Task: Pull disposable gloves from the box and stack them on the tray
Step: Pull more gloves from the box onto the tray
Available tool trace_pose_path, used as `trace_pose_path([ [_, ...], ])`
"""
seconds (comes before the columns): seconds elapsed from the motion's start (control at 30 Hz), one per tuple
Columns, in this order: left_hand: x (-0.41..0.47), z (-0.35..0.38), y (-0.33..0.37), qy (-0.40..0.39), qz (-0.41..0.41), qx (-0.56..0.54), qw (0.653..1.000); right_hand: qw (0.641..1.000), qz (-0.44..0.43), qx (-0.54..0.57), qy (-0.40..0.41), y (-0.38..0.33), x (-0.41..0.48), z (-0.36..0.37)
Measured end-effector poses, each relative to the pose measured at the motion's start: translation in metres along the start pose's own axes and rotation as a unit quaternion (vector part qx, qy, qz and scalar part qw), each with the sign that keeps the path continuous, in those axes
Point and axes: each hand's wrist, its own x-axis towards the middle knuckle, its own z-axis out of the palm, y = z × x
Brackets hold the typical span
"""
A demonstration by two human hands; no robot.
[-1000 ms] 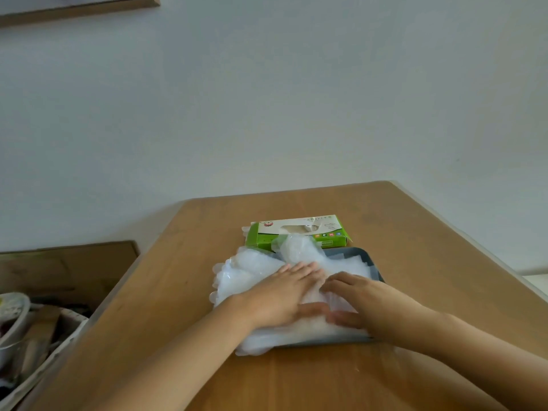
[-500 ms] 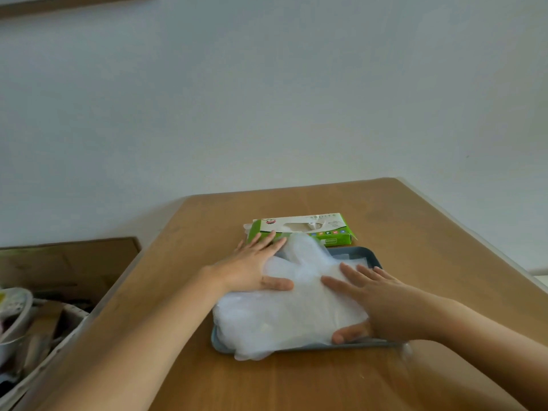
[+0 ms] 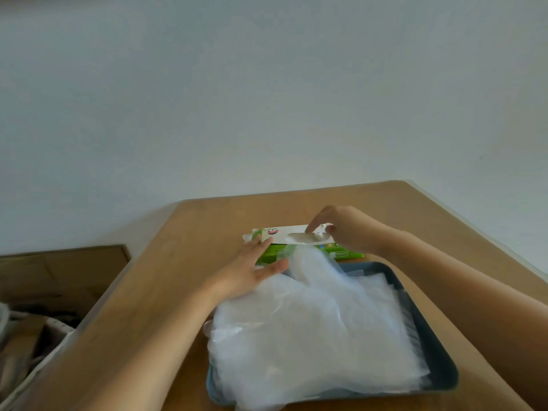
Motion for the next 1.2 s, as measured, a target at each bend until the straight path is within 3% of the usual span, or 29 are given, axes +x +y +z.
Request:
trace_pose_path([
  [0.17, 0.006, 0.005, -0.009, 0.015, 0.009, 0.012, 1.000, 0.994, -0.025, -0.045, -0.092, -0.002, 0.030, 0.024],
  [0.5, 0.008, 0.008, -0.023, 0.028, 0.039, -0.015, 0.999, 0.999, -0.031, -0.030, 0.018, 0.004, 0.040, 0.042],
  [0.67, 0.008, 0.007, -0.022, 0.017, 0.031, -0.003, 0.999, 0.988, -0.008, 0.107, 0.109, 0.013, 0.035, 0.034],
  [0.87, 0.009, 0.007, -0.025, 0.016, 0.028, -0.004, 0.999, 0.989, 0.052, 0.089, 0.106, 0.013, 0.041, 0.038],
  [0.97, 0.008, 0.007, -0.025, 0.014, 0.027, 0.007, 1.000, 0.968, 0.114, 0.146, 0.169, 0.018, 0.043, 0.038],
  [1.07, 0.008, 0.007, -0.024, 0.013, 0.025, 0.014, 0.999, 0.910, 0.209, 0.269, 0.236, 0.028, 0.048, 0.038],
  [1.13, 0.007, 0.007, -0.023, 0.017, 0.026, 0.018, 0.999, 0.884, 0.222, 0.363, 0.195, 0.032, 0.048, 0.034],
  [1.2, 0.007, 0.007, -0.021, 0.018, 0.025, 0.023, 0.999, 0.922, 0.182, 0.326, 0.105, 0.030, 0.042, 0.028],
])
